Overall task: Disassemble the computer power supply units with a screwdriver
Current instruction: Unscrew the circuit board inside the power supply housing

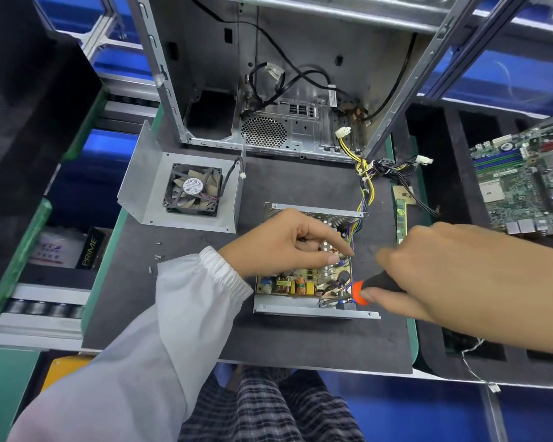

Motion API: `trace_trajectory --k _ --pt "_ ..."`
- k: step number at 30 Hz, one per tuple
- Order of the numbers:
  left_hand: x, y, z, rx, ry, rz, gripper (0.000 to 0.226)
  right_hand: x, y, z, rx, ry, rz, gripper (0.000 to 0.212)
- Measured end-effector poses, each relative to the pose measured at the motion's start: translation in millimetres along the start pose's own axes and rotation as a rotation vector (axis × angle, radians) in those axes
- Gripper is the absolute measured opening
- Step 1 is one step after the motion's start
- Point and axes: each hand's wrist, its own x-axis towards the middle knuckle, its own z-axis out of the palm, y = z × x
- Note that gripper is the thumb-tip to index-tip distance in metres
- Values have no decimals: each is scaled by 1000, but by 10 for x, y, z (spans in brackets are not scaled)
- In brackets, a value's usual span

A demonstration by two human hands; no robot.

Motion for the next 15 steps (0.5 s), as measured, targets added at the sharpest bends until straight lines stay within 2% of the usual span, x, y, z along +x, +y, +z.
trace_trajectory --k 3,6,8,11,13,15 --pt "40 32 75 -2 33 7 18 11 -45 53 36 -3 -57 30" --pt "60 28 155 -66 145 5 19 13 -63 84 -28 -19 -94 23" --pt "85 24 197 -85 149 -6 19 -2 -79 93 4 33 -79 19" --pt "90 60 248 -112 -13 18 23 -44 6 169 50 299 -131 33" --pt "76 72 252 -141 -147 52 44 -40 7 199 -23 406 -202 32" --pt "56 84 227 -155 -237 53 51 -21 -20 172 -135 456 -300 22"
